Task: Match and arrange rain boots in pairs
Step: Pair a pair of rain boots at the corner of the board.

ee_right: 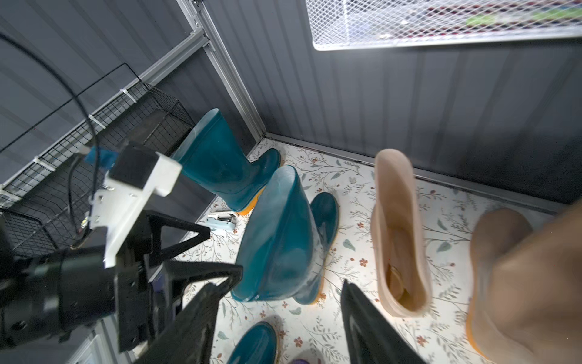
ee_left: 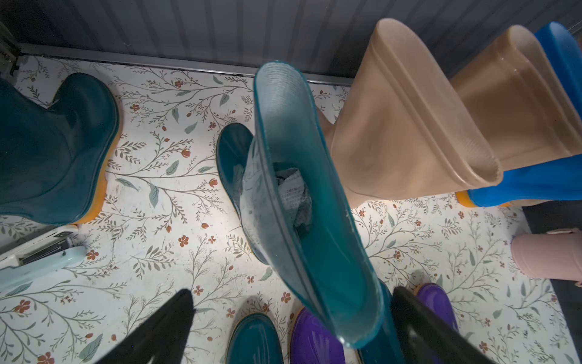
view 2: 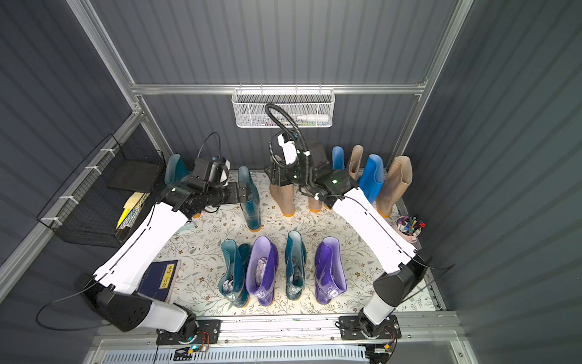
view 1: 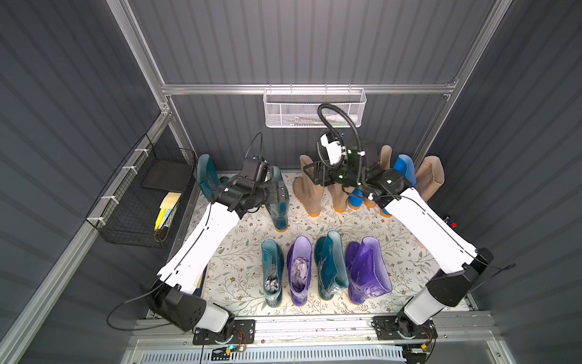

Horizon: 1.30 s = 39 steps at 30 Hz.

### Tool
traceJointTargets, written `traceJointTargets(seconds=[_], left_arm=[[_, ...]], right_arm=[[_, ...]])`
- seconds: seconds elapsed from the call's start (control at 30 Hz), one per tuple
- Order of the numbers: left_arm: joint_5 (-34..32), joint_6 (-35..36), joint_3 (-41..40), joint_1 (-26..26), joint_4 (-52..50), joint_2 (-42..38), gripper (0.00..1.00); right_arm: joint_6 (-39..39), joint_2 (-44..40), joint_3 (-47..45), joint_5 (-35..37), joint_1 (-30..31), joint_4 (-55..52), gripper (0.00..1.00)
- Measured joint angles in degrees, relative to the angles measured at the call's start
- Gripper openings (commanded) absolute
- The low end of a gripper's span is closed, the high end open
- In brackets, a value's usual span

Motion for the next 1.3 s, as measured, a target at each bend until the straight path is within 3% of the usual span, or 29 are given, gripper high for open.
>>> traceJointTargets(seconds=[0.27,0.33,0.47,0.6,0.8,1.1,1.3], left_arm=[[-6.97,0.07,7.61,-2.25,-2.64,9.27,0.99],[-8.22,0.28,9.81,-2.23,-3.72,11.98,0.95],[-9.97,1.44,12.48,-2.23,-5.73,16.41,0.71],[-10.56,2.36,14.97,-2.25,-7.37,18.27,0.37],[-11.47,4.0,16.7,-2.29,-9.31,18.43,0.0],[-12.0,6.8,23.21,-1.53,-13.22,22.05,0.0],[-10.73,9.38,26.82,2.38,-15.5,22.36,0.0]], right_arm=[[1.38,-10.95,-13.09,0.02,-4.2,2.54,0.71],[1.92,-12.59,-15.74,-0.07,-5.14,2.91,0.71],[2.69,-14.21,-19.02,-0.42,-6.75,3.63,0.71],[3.52,-15.65,-21.88,-0.74,-8.07,4.31,0.71],[4.02,-16.7,-23.45,-1.62,-9.11,5.01,0.71],[4.55,-16.92,-25.0,-2.43,-10.25,6.25,0.7],[4.9,-16.92,-25.22,-2.82,-10.25,6.47,0.69]])
